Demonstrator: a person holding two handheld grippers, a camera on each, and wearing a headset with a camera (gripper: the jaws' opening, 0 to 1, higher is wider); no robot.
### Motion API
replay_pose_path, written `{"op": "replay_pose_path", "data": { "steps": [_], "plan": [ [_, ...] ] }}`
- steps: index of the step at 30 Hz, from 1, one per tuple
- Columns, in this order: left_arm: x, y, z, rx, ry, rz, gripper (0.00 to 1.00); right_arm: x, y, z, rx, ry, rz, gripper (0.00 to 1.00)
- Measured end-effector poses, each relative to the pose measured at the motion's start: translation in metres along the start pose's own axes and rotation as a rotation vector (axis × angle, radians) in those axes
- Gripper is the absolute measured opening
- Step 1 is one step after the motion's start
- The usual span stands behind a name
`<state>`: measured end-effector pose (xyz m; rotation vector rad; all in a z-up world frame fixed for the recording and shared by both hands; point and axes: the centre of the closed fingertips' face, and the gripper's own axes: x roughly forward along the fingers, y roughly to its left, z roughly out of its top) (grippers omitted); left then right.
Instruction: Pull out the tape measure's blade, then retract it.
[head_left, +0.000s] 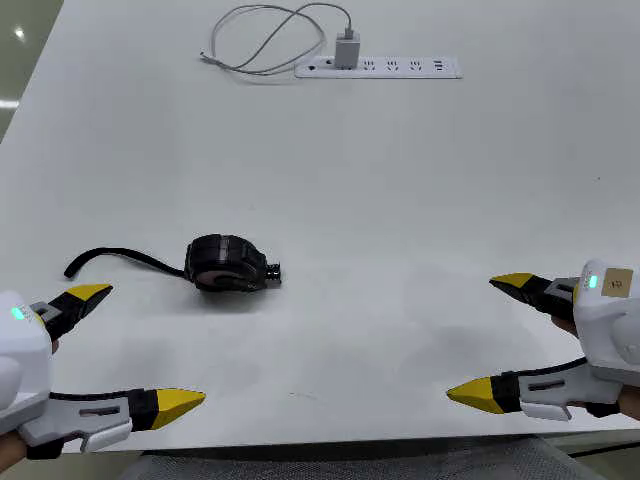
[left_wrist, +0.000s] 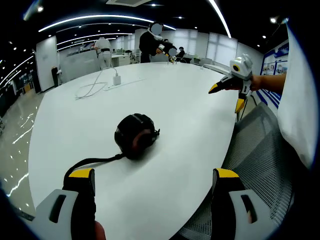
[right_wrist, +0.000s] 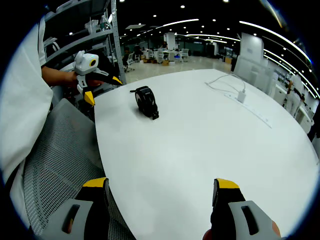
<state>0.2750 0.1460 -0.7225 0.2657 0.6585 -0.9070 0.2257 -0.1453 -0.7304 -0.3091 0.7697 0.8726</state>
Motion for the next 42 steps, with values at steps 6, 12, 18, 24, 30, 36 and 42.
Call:
{"op": "replay_pose_path", "data": {
  "steps": [6,12,18,24,30,36,42],
  "plan": [
    [0.0000,-0.0003,-0.0006,0.001,0.003,-0.002,0.95,0.0002,-0.0041,0.0001,-0.006,0.002,-0.019,0.88],
    [0.0004,0.0006,-0.0003,0.000,0.004,0.000,0.95,-0.0004,-0.0080,0.0031,-0.014,-0.016,-0.036,0.91],
    [0.0013,0.0009,0.0007,-0.007,-0.002,-0.009,0.92,0.0007,-0.0072,0.0055,-0.019,-0.027,-0.028,0.89],
    [0.0023,0.0051,0.0019,-0.009,0.001,-0.003,0.91,0.0029,-0.0064,0.0079,-0.016,-0.028,-0.015,0.88],
    [0.0024,0.0056,0.0012,-0.007,0.003,-0.005,0.89,0.0040,-0.0077,0.0085,-0.018,-0.029,-0.014,0.88],
    [0.0031,0.0061,0.0000,-0.006,0.008,-0.005,0.88,0.0057,-0.0069,0.0073,-0.015,-0.022,-0.007,0.87],
    [0.0064,0.0064,0.0017,0.015,0.019,-0.016,0.88,0.0093,-0.0090,0.0088,-0.020,-0.023,-0.004,0.88]
  ]
}}
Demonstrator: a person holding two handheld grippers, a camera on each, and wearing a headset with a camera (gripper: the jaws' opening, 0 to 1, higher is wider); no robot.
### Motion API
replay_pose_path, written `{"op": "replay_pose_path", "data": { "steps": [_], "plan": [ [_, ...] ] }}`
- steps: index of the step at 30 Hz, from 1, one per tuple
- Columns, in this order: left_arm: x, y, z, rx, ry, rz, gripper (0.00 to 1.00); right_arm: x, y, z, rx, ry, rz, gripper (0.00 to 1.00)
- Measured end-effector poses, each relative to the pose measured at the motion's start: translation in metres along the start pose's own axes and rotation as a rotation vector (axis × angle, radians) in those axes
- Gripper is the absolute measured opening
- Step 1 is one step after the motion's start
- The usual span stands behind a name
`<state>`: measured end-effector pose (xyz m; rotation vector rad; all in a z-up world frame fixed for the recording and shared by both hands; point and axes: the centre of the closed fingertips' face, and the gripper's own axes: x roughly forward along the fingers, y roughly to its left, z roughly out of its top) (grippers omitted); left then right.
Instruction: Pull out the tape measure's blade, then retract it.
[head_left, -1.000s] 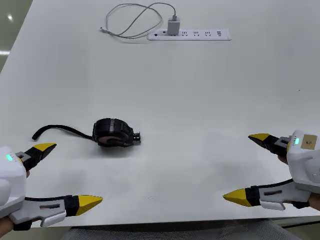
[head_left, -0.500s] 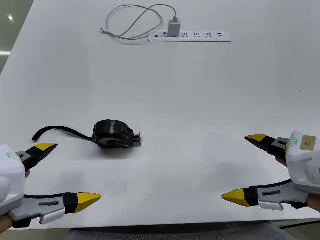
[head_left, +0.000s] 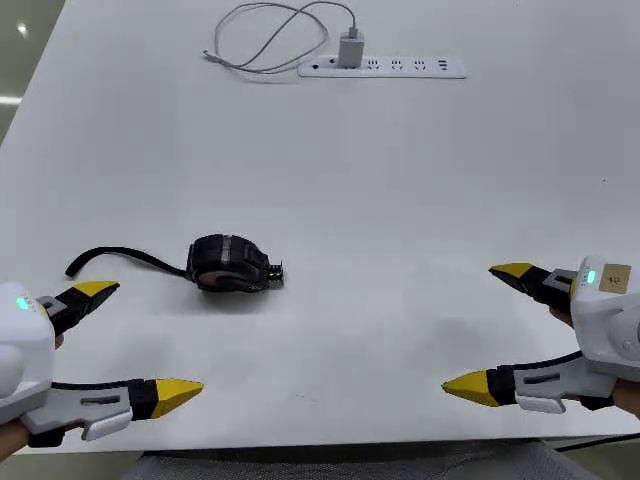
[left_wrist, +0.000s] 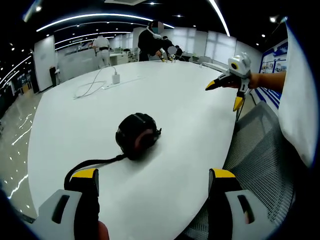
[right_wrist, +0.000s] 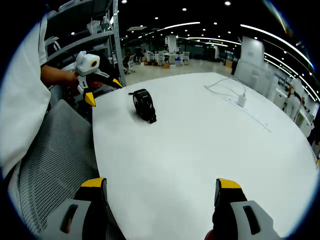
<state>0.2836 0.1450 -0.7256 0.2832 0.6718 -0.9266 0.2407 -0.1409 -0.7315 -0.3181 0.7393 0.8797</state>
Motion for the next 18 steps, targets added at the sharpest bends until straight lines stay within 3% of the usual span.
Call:
{"op": "replay_pose_path", "data": {
  "steps": [18],
  "plan": [
    [0.0074,0.0058,0.0089,0.039,-0.004,-0.012,0.85,0.0071,-0.0074,0.0064,-0.026,0.003,0.019,0.87]
  ]
}}
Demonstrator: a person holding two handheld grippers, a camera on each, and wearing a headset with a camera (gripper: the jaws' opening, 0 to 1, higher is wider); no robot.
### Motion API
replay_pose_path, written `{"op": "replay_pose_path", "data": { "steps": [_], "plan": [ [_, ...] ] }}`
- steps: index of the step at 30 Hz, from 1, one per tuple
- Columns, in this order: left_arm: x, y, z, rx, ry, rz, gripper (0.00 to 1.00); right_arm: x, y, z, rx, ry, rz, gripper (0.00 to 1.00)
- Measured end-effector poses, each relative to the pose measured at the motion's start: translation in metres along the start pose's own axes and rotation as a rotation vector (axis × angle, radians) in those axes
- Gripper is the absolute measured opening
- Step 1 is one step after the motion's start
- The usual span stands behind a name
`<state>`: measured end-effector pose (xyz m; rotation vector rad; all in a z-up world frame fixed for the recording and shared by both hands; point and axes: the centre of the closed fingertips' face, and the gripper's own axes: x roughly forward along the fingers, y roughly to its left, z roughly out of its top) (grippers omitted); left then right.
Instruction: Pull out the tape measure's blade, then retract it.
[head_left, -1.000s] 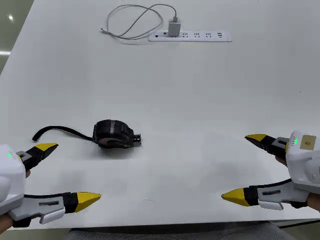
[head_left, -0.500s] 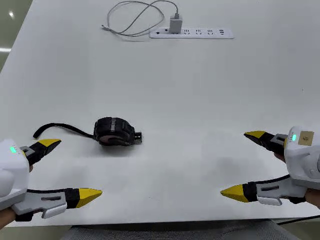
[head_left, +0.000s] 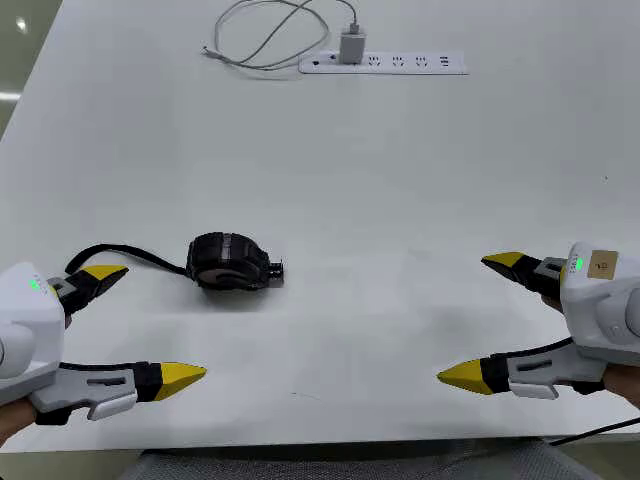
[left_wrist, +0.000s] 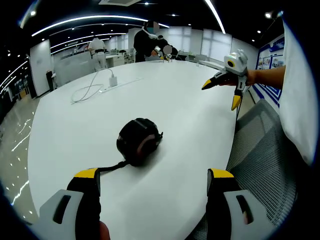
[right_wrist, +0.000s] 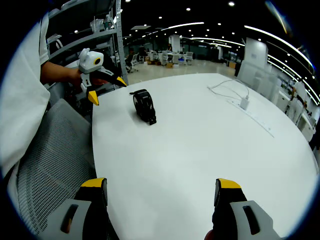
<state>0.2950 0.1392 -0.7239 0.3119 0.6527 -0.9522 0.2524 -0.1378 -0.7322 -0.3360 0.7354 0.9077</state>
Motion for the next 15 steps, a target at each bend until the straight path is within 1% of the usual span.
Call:
{"op": "replay_pose_path", "data": {
  "steps": [4,7,10,13,15],
  "plan": [
    [0.003,0.002,0.002,0.015,0.004,-0.009,0.84,0.003,-0.003,0.002,-0.011,0.000,0.006,0.87],
    [0.007,0.005,0.007,0.050,0.011,-0.029,0.84,0.008,-0.004,0.005,-0.030,0.011,0.022,0.86],
    [0.009,0.007,0.013,0.060,0.007,-0.037,0.83,0.011,-0.005,0.010,-0.039,0.009,0.032,0.86],
    [0.011,0.008,0.015,0.076,0.006,-0.044,0.81,0.014,-0.007,0.012,-0.049,0.009,0.039,0.86],
    [0.013,0.009,0.016,0.093,0.012,-0.048,0.81,0.016,-0.008,0.013,-0.057,0.012,0.045,0.85]
  ]
}}
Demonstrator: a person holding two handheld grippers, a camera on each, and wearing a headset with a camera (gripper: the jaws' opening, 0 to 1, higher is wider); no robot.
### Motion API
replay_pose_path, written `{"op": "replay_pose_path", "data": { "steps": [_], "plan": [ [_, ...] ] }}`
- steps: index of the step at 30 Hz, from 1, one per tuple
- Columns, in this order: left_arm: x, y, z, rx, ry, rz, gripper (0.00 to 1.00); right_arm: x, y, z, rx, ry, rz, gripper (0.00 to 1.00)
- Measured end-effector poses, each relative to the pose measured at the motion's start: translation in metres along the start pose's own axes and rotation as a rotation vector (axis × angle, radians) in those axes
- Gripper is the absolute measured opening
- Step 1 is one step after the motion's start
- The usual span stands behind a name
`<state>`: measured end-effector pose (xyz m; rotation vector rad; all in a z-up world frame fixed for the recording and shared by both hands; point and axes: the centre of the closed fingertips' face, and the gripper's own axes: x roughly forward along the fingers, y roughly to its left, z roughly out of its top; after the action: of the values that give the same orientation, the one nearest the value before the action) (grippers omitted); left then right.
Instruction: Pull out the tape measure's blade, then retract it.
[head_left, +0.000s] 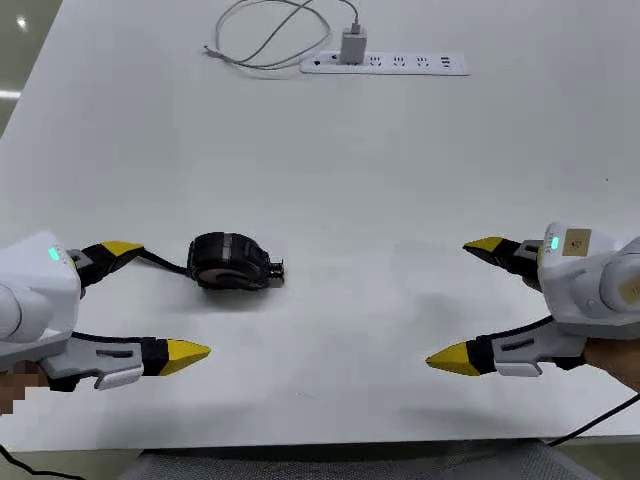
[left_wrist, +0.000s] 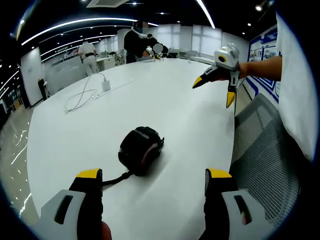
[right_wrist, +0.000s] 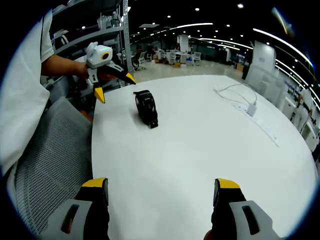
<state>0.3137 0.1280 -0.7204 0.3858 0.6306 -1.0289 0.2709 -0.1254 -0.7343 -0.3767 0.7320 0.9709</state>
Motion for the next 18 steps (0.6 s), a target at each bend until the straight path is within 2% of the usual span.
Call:
{"op": "replay_pose_path", "data": {
  "steps": [4,13,18],
  "plan": [
    [0.003,0.004,0.001,0.040,0.018,-0.002,0.80,0.004,-0.002,0.003,-0.015,0.005,0.011,0.85],
    [0.010,0.015,0.003,0.086,0.044,-0.013,0.80,0.011,-0.006,0.008,-0.044,0.015,0.032,0.84],
    [0.015,0.016,0.003,0.111,0.058,-0.032,0.79,0.014,-0.008,0.010,-0.048,0.015,0.042,0.84]
  ]
}}
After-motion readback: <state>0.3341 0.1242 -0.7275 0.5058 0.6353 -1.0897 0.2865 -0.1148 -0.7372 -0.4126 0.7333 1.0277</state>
